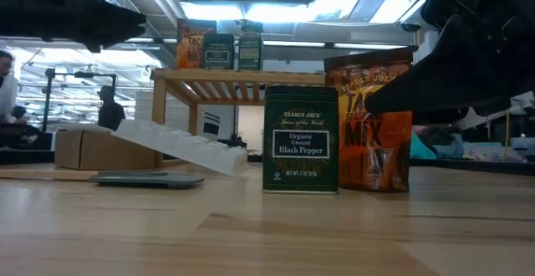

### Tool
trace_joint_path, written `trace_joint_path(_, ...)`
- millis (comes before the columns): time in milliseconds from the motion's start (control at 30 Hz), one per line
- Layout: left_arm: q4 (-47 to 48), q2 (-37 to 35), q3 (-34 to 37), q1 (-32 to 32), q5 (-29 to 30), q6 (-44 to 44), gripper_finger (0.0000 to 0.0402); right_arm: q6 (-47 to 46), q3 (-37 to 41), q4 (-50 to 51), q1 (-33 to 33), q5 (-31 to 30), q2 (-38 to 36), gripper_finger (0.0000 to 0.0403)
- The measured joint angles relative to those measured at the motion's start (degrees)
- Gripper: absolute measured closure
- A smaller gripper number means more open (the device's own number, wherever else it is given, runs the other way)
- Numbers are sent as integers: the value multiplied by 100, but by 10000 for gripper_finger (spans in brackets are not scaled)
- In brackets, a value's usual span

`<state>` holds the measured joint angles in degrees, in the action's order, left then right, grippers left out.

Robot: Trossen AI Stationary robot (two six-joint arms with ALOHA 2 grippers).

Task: Shelf spices
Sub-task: Remove the orange seasoning pouch from the shelf

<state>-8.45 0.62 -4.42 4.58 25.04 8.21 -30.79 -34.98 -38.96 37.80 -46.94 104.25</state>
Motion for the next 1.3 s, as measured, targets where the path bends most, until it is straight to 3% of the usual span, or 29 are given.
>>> trace_joint_path(333, 30, 0, -149, 893, -89, 124, 157, 2, 0, -59, 2, 3, 0, 152)
trace_joint_path(667, 37, 205, -153, 1867, -1083, -250, 157, 4, 0, -76, 4, 14, -2, 152)
trace_joint_path(800, -54, 672, -156, 2225, -1844, -556, 157, 4, 0, -87, 4, 109, -2, 152)
trace_joint_path(1000, -453, 1515, -224, 2664, -2104, -662, 157, 4, 0, -86, 4, 114, -2, 152)
trace_joint_path(1300, -474, 2902, -991, 3136, -2785, -674, 157, 5, 0, -114, 4, 116, -2, 152)
